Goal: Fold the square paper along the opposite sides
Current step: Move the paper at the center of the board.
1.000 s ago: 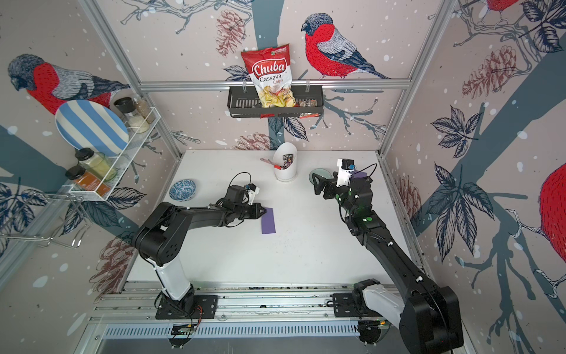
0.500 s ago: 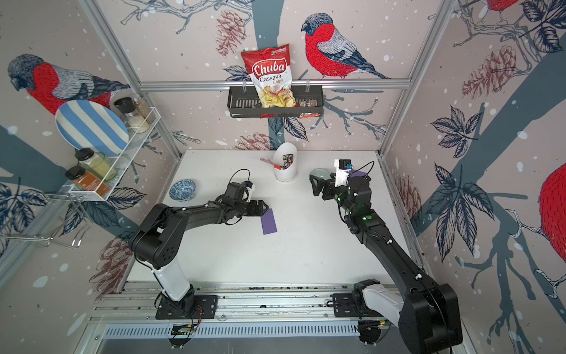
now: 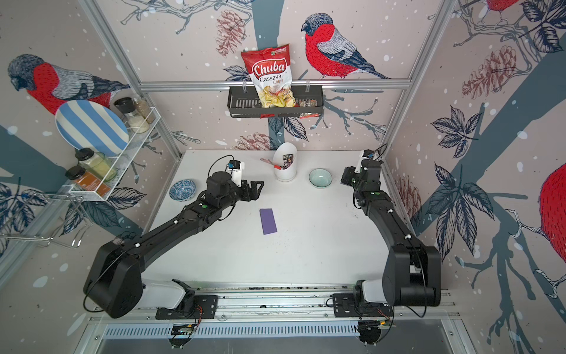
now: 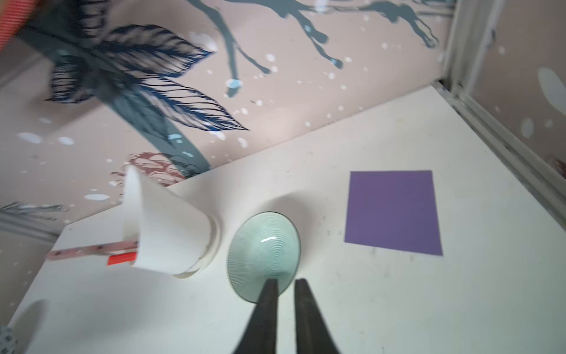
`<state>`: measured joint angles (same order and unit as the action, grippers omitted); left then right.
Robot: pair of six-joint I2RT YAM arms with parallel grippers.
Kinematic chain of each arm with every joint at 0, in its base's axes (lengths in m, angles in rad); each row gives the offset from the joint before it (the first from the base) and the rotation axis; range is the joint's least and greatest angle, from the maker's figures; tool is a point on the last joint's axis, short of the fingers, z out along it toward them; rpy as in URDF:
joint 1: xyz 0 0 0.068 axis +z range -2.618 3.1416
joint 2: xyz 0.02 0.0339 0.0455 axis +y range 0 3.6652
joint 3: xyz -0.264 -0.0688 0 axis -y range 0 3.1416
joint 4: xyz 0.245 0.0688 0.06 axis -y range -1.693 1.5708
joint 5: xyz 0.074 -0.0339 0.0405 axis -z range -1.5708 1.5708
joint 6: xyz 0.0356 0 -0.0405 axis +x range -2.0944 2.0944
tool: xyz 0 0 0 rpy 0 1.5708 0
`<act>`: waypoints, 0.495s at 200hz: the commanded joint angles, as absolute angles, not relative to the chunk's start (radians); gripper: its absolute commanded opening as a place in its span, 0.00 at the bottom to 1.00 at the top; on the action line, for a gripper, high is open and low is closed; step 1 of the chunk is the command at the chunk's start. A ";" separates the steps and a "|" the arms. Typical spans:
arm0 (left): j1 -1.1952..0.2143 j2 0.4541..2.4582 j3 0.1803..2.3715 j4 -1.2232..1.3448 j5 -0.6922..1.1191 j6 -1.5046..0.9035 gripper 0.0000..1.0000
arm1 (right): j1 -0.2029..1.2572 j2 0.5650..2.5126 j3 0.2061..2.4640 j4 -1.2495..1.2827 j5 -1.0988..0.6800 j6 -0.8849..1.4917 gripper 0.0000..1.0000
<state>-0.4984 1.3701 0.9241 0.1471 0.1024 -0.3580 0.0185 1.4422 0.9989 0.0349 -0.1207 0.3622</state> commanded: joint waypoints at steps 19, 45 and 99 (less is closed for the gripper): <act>-0.506 1.297 0.901 0.181 0.121 -0.327 0.47 | -0.042 1.724 1.208 -0.178 -0.122 0.322 0.00; -0.507 1.262 0.882 0.187 0.124 -0.329 0.00 | -0.058 1.935 1.420 -0.333 -0.019 0.251 0.00; -0.508 1.243 0.851 0.225 0.144 -0.336 0.00 | -0.104 2.206 1.701 -0.464 0.019 0.206 0.00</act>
